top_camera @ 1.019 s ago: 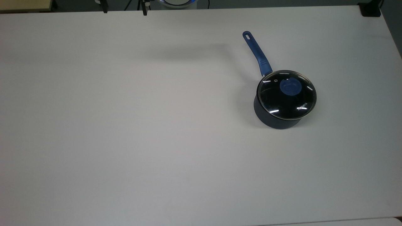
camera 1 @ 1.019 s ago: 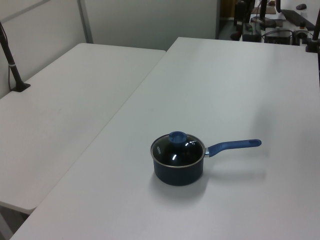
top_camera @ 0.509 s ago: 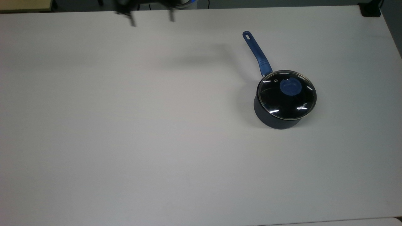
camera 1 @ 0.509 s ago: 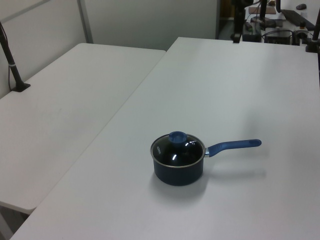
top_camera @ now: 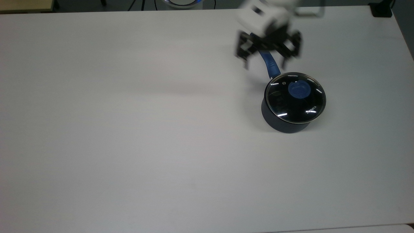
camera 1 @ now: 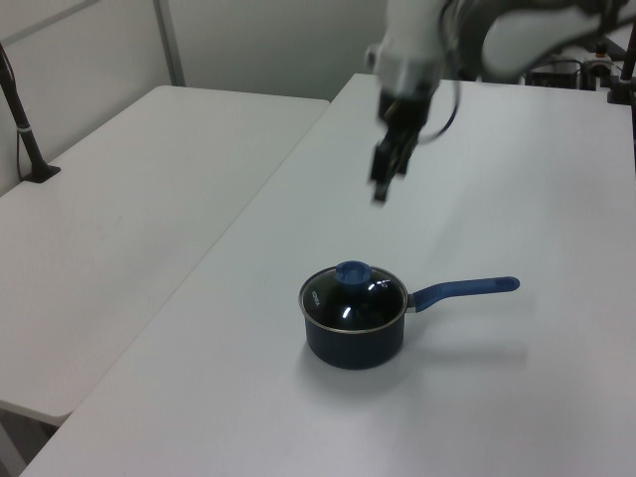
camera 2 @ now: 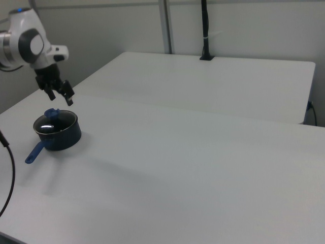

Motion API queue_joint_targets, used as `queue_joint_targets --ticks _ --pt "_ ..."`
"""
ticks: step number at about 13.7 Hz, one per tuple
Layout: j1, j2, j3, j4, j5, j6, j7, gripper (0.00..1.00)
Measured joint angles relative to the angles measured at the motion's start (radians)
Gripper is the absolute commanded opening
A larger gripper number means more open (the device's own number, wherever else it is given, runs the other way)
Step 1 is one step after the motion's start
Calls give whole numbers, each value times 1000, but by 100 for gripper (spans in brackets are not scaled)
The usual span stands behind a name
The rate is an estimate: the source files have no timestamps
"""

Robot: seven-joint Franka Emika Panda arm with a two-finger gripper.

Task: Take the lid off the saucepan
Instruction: 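Move the gripper over the saucepan and lower onto the blue lid knob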

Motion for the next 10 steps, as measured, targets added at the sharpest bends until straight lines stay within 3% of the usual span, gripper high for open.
queue_joint_targets --ticks 4,10 --pt "72 153 -1 91 -5 147 138 100" --pt "94 208 -1 153 -28 171 166 100"
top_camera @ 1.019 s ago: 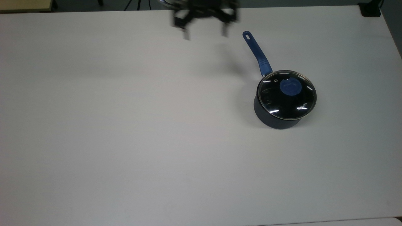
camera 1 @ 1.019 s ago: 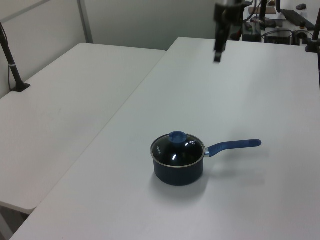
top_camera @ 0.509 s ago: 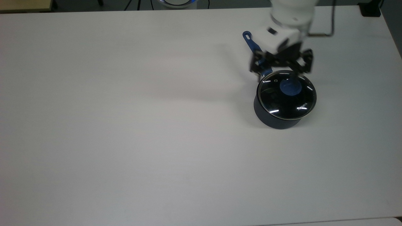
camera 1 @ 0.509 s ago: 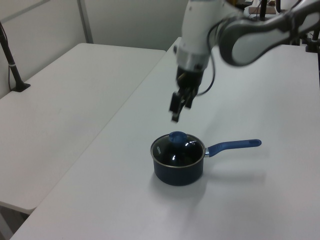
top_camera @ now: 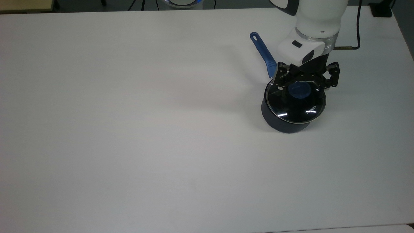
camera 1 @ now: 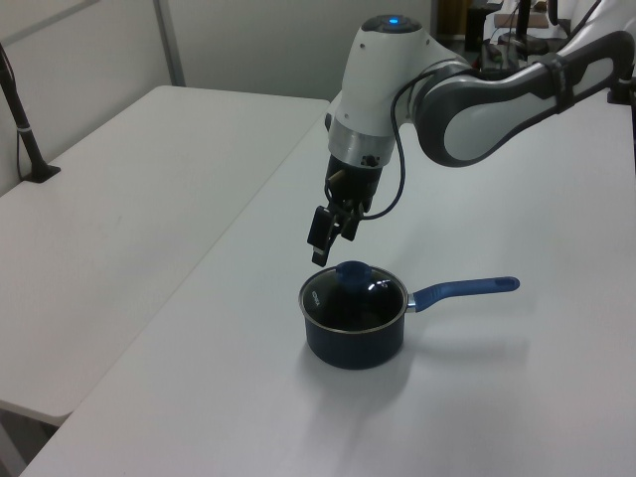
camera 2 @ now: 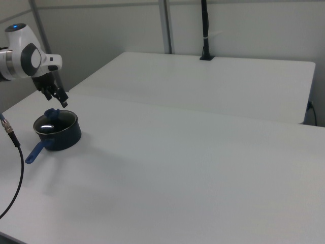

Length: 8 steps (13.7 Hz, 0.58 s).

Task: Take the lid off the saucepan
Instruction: 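Move the gripper over the saucepan and lower onto the blue lid knob, then close the gripper on the blue knob of the glass lid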

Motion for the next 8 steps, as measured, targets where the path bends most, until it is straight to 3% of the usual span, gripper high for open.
queue_joint_targets --ticks 4,8 --pt "4 6 3 -6 -55 0 0 100" --pt "6 6 23 -16 -66 -16 0 100"
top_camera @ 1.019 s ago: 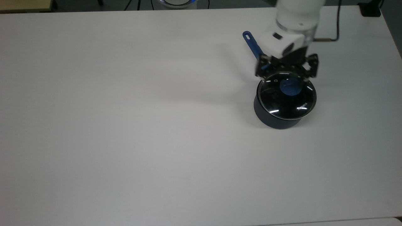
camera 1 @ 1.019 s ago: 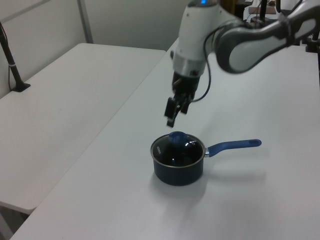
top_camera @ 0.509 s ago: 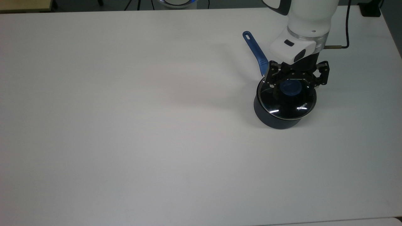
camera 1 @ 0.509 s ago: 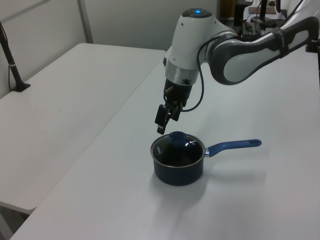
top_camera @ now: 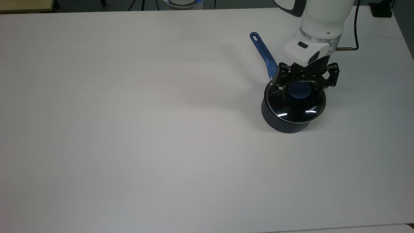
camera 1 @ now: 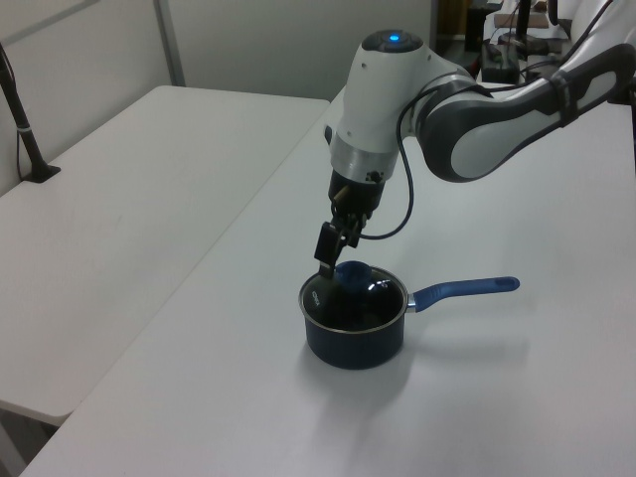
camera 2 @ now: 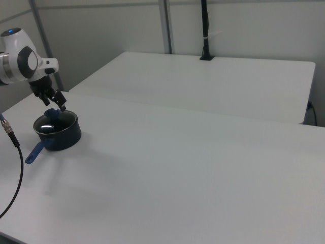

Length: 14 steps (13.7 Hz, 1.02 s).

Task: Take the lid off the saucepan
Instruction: 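Close the gripper on the blue knob of the glass lid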

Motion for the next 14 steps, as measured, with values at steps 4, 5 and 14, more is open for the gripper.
queue_joint_targets --ticks 4,5,14 --pt "4 -2 23 -15 -1 -48 0 100" --pt "5 -2 25 -23 -1 -50 -1 94" --pt "6 -8 24 -42 -1 -52 -1 60"
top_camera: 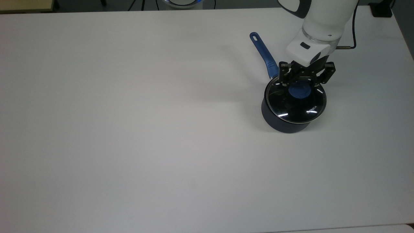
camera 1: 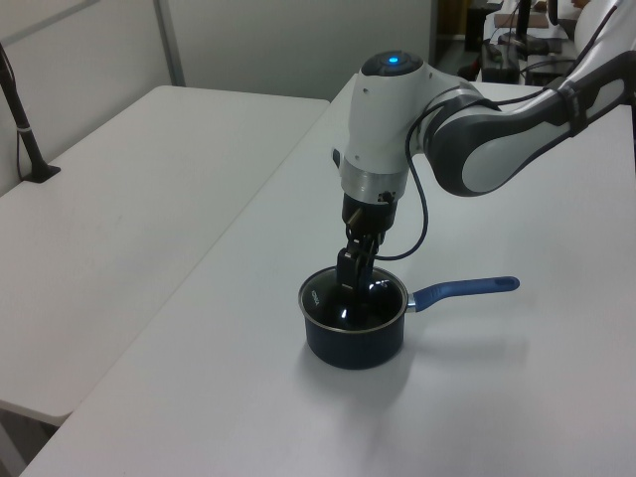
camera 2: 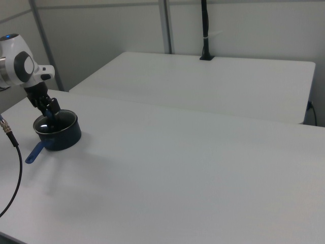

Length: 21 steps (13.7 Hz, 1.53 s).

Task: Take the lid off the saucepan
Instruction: 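Close the gripper on the blue knob of the glass lid, then lift the glass lid off the pan and carry it away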

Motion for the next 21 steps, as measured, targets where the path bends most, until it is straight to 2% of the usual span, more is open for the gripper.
queue_joint_targets --ticks 7,10,13,15,21 --pt "-17 -85 -1 0 0 -118 -36 60" --pt "-93 -156 -4 -30 0 -199 -147 60" --pt "-227 -249 -6 -141 9 -207 -298 60" --pt "-354 -295 -7 -236 16 -206 -447 60" --pt "-657 -341 -13 -420 16 -160 -804 60"
